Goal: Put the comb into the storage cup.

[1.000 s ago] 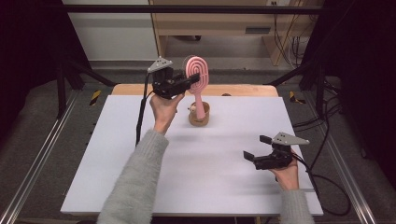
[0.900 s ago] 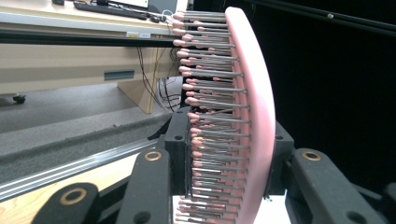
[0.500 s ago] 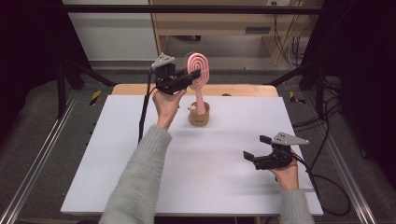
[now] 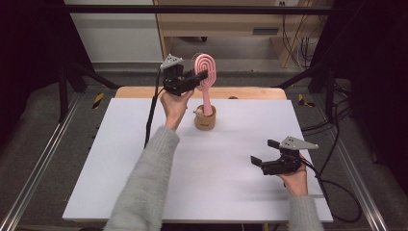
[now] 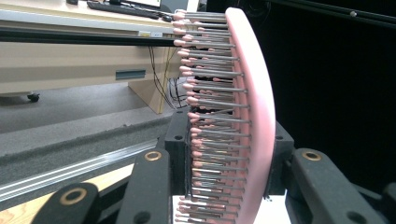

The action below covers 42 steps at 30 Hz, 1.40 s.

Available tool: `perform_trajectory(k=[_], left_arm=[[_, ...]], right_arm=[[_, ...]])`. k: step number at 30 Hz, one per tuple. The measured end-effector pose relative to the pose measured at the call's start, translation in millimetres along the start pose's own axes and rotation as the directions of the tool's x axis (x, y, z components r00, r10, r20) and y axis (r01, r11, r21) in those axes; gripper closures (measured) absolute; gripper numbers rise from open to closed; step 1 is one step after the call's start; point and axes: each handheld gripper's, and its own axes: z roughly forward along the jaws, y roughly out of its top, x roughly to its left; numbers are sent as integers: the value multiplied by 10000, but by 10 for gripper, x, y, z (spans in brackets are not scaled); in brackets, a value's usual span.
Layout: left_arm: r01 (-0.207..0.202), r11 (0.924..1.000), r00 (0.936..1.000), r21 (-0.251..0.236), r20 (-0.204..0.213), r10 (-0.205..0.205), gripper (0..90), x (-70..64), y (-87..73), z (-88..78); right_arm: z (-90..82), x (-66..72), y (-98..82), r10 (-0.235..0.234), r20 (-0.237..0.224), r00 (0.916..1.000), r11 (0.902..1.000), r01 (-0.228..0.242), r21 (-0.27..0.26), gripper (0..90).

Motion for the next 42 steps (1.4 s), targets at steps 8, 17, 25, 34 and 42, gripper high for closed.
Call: perform_trajectory(k=[8,17,25,34,42], left_arm=[[39,10000,9999,20,-119,-39,628,31,-23,76],[69,10000,9996,-34,-272,-70,628,76,-55,138],[66,10000,9989,19,-469,-65,628,138,-60,174],[45,9999,9988,140,-496,-39,628,159,-100,227],[91,9997,9987,237,-510,-79,628,181,-155,284]], right_arm=[[7,-4,-9,3,26,10000,10000,-3,18,0],[17,0,-13,14,17,10000,10000,-15,55,0],[23,1,-14,30,-3,10000,10000,-30,65,0],[24,0,-15,3,-5,10000,10000,-3,92,0],[19,0,-13,15,13,10000,10000,-15,77,0]])
